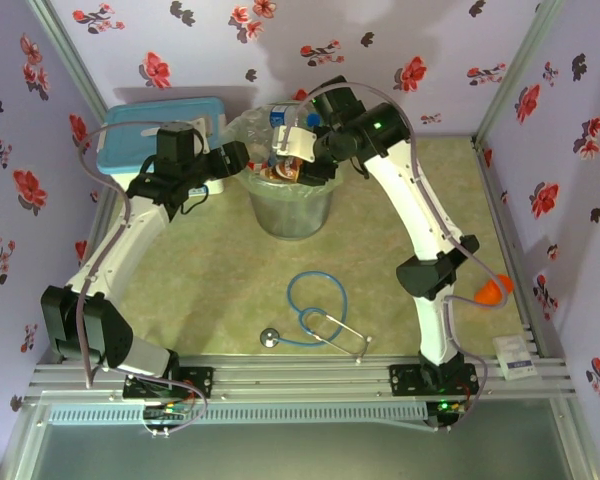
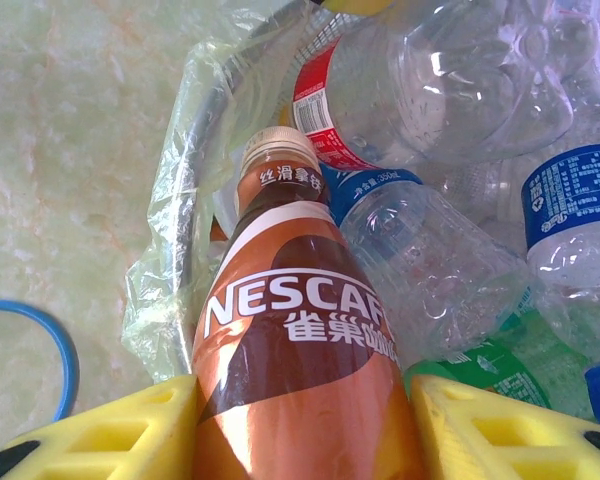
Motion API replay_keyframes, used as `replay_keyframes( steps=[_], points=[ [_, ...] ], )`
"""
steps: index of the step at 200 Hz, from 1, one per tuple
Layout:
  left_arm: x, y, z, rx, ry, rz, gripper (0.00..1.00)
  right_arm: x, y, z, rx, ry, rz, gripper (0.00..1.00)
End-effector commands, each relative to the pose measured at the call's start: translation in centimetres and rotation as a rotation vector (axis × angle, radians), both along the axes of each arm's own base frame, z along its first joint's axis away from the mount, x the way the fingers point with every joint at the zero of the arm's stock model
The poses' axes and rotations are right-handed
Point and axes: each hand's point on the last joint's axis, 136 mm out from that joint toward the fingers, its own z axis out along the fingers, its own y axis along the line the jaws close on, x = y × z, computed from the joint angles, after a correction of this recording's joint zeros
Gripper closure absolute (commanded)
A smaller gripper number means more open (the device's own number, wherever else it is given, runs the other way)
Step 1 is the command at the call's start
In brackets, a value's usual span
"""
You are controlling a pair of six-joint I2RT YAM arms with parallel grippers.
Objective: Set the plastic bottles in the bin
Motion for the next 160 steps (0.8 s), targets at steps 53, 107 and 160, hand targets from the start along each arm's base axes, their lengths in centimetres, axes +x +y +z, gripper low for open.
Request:
replay_keyframes(
  steps=[53, 107, 160],
  points=[
    [0.2, -0.6, 1.2, -0.01, -0.038, -0.017, 0.22, -0.5, 2.3, -2.9, 0.049, 0.123, 0.031, 0.63],
    [0.3, -0.9, 1.2, -0.017, -0.035, -0.026, 0.22, -0.4, 3.2, -5.1, 0.042, 0.191, 0.037, 0.65],
    [0.4, -0.9, 1.7, -0.015, -0.042, -0.028, 0.22, 0.0, 3.6, -2.5, 0.132, 0.164, -0.011, 0.42]
  ],
)
